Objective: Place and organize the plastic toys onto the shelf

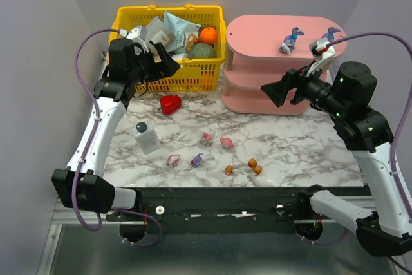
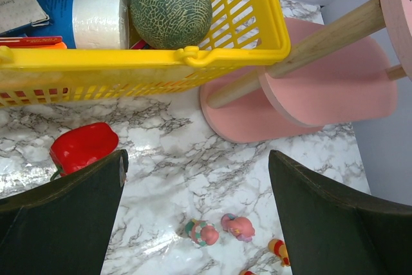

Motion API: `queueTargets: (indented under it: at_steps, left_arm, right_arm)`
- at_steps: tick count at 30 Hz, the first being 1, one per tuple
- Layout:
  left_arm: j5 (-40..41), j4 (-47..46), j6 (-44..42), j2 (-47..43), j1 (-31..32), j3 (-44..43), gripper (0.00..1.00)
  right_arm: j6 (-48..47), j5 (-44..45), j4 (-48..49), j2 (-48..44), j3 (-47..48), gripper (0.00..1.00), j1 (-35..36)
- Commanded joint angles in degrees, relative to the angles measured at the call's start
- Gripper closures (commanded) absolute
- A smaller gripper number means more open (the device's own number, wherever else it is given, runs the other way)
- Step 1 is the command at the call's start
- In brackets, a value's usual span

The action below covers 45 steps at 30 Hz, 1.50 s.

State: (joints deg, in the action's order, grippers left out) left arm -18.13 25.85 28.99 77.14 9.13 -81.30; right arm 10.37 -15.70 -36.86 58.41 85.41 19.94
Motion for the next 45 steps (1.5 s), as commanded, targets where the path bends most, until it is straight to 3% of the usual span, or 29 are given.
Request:
queueTargets:
  at_steps: [1,9,16,24,34,38,45]
  left_arm:
    - [-1.3,-1.0,0.5,-1.0,0.3,0.3,0.01]
    - [-1.3,-0.7,0.6,-1.6,0.3,0.2,0.01]
    - [-2.5,-1.4,0.8,-1.4,0.3,-0.3,0.01]
    - [-3.2,-1.7,1.1,-1.1,0.4,-0.4,0.01]
    - [-2.7,-1.1,1.2,-1.3,0.3,-0.4,0.01]
    - [-2.3,-0.7,0.9,-1.6,0.3,-0.2,0.01]
    - [-2.1,-0.4,0.6,-1.7,0.3,-0.3,0.01]
  right_arm:
    - [-2.6,-6.9,7.8,-2.0,-10.2,0.06,9.1]
    - [-2.6,3.3,20.1,0.8,-25.6,0.07,25.8]
    - [-4.3,2.0,30.0,8.6,-37.4,0.07,33.6]
    - [-5.6,12.2,35.4,16.8,-40.8,0.11,39.0]
    - [-2.1,12.6,49.2,29.7,-41.9,0.22,45.1]
    - [1.1,14.9,53.6,33.5,-41.8,0.22,45.7]
    - [2.2,18.5,53.0,36.1,-40.1,0.18,45.6]
